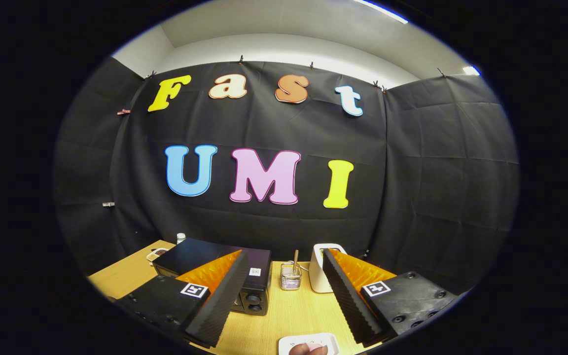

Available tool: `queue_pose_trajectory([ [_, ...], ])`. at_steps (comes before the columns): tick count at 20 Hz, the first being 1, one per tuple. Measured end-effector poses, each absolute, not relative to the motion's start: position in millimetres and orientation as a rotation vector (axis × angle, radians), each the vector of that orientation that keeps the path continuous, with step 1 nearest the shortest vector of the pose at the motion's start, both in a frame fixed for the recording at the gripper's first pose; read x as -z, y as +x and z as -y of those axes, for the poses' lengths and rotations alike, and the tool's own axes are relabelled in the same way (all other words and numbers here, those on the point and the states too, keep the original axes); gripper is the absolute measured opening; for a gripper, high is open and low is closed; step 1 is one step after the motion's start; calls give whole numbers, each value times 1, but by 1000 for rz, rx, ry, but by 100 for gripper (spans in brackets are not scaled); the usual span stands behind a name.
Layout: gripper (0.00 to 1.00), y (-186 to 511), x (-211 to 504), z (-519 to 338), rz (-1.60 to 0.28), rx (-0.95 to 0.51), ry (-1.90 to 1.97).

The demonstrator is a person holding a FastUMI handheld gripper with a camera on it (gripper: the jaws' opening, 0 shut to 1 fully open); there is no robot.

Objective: Open the toaster oven, put the food inside, and close the toaster oven door.

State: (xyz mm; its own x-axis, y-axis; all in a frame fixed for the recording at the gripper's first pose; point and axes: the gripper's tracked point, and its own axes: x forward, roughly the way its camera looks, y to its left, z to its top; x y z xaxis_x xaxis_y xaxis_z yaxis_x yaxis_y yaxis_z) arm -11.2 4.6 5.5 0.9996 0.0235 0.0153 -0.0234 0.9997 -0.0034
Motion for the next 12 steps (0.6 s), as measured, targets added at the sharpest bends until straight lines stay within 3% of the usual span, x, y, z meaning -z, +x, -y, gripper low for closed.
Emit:
queue_pose_trajectory([
  [12, 97, -5, 1, -53, 2, -93, 7],
])
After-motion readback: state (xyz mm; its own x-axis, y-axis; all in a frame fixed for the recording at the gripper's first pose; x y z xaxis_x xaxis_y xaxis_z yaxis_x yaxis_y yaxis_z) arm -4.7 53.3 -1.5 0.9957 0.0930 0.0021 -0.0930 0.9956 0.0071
